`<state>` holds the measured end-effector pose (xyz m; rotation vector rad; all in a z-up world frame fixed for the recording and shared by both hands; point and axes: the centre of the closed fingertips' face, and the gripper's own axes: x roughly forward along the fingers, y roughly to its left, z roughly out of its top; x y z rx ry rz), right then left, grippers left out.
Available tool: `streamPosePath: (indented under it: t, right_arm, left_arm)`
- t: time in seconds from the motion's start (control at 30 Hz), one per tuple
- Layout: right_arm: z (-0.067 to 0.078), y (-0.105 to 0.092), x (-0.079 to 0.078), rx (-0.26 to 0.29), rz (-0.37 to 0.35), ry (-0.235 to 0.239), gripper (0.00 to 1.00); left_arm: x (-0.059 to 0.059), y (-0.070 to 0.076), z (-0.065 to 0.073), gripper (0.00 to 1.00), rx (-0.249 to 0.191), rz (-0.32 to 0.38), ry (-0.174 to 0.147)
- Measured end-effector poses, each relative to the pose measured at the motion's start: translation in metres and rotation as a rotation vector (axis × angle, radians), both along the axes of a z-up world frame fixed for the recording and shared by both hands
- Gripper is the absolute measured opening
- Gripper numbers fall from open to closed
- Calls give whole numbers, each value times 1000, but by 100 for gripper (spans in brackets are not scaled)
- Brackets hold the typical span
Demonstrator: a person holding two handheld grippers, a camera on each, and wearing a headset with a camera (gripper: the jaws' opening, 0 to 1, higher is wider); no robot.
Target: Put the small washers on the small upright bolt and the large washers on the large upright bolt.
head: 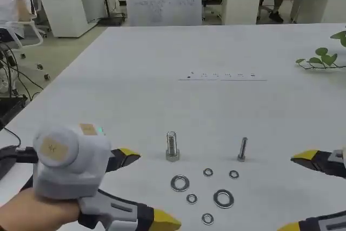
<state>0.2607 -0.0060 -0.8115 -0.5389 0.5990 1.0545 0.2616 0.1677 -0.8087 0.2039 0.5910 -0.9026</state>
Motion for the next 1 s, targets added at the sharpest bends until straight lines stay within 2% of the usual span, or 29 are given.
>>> streamPosePath:
  t: [0.63,0.73,0.9,1.0]
  right_arm:
    - [3,-1,2,2,3,-5,85]
    - [6,-1,2,5,9,-10,85]
    - [7,-6,5,-16,13,-16,85]
    - [10,-5,5,-29,32,-25,84]
  left_arm:
    - [-2,-2,1,93,-4,8,7]
    - [-2,-3,4,93,-16,17,8]
    - [-2,-10,13,93,-24,19,-11]
    - [1,-12,21,93,-53,32,-21]
